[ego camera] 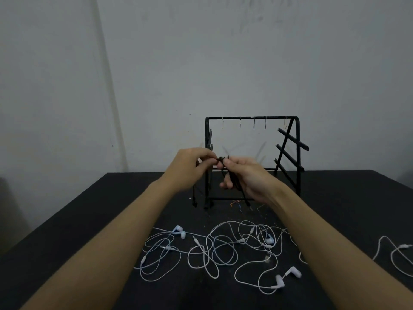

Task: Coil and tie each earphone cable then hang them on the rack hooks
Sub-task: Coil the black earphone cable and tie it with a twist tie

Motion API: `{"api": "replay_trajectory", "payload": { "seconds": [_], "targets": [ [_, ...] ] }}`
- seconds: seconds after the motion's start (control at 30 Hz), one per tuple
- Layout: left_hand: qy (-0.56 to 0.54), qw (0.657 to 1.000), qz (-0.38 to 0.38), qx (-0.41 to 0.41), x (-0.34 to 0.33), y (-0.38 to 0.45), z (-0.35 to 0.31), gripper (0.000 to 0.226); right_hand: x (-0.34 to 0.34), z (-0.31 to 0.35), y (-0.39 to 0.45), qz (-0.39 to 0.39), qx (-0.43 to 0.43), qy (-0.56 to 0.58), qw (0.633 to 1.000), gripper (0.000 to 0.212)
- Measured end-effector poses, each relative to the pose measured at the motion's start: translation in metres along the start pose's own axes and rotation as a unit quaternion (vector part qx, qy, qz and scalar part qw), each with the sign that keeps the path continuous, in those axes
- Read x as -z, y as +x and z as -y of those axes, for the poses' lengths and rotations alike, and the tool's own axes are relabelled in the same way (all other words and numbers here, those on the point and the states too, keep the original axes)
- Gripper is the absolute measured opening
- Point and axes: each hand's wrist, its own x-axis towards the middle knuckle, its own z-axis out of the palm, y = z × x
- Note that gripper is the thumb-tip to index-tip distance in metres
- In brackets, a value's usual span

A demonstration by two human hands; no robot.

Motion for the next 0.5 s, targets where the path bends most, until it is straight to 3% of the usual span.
{"api": "replay_trajectory", "payload": {
  "seconds": [0.1, 0.2, 0.33, 0.5],
  "targets": [
    [-0.101, 0.99, 0.012, 0.095, -0.011, -0.007, 0.0, 0.006, 0.003, -0.002, 0.006, -0.068, 0.046, 0.083, 0.993, 0.023],
    [-0.151, 0.976, 0.088, 0.128, -0.019, -0.019, 0.005, 0.009, 0.01, 0.001, 0.009, -0.111, 0.063, 0.145, 0.981, 0.022],
    [-0.344, 0.912, 0.134, 0.178, -0.02, -0.03, 0.002, 0.019, 0.014, 0.002, 0.009, -0.112, 0.071, 0.207, 0.969, 0.023],
    [-0.281, 0.929, 0.175, 0.165, -0.028, -0.027, -0.01, 0.024, 0.013, -0.004, 0.018, -0.136, 0.085, 0.278, 0.947, 0.021]
  ]
}}
